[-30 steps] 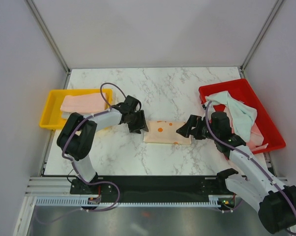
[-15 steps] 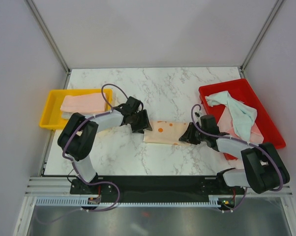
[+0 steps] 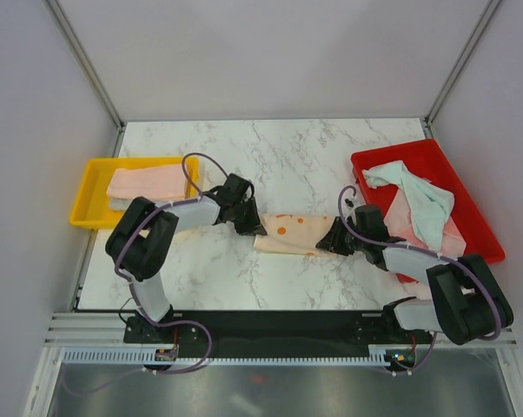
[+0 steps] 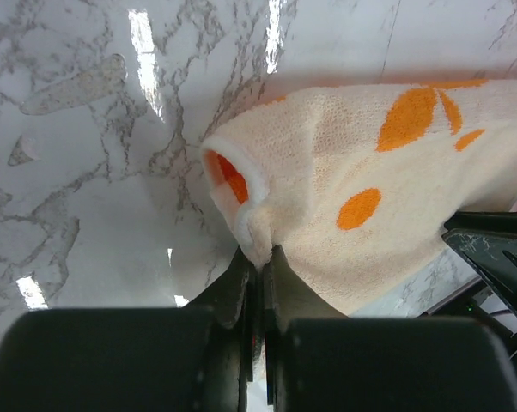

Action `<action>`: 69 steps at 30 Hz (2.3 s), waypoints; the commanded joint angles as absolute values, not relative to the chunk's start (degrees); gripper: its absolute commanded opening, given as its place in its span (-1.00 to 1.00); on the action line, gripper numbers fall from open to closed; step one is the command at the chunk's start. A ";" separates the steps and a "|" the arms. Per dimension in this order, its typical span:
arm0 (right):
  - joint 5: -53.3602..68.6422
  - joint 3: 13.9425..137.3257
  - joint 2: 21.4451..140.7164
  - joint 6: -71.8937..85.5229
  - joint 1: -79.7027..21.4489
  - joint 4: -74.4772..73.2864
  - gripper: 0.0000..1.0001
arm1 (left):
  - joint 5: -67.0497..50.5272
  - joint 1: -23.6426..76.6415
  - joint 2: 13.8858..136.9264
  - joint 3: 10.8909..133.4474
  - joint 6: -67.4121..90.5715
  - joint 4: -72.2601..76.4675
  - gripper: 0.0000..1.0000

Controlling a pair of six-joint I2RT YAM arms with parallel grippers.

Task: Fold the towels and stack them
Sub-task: Neatly place the folded towel into the bin

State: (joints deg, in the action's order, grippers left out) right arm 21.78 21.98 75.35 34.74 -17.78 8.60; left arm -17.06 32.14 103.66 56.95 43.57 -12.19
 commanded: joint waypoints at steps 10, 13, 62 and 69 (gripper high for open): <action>27.42 30.04 61.80 38.40 -18.02 1.69 -0.14 | -2.14 32.52 106.53 73.73 32.53 -37.50 -0.96; 26.99 33.22 56.27 38.41 -18.02 -2.36 -0.11 | 2.43 31.91 105.38 75.58 30.41 -41.03 -0.95; 23.12 39.81 68.55 28.83 -17.93 -4.57 0.96 | 24.87 -7.29 108.98 97.82 -2.73 -44.04 -0.96; 22.24 39.82 69.43 28.13 -17.93 -4.40 0.96 | 24.69 -10.90 112.14 99.57 -2.72 -42.37 -0.95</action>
State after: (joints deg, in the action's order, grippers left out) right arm 22.59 37.82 69.34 29.65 -17.78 -6.46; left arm 22.63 -8.95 110.78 97.06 -0.49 -45.12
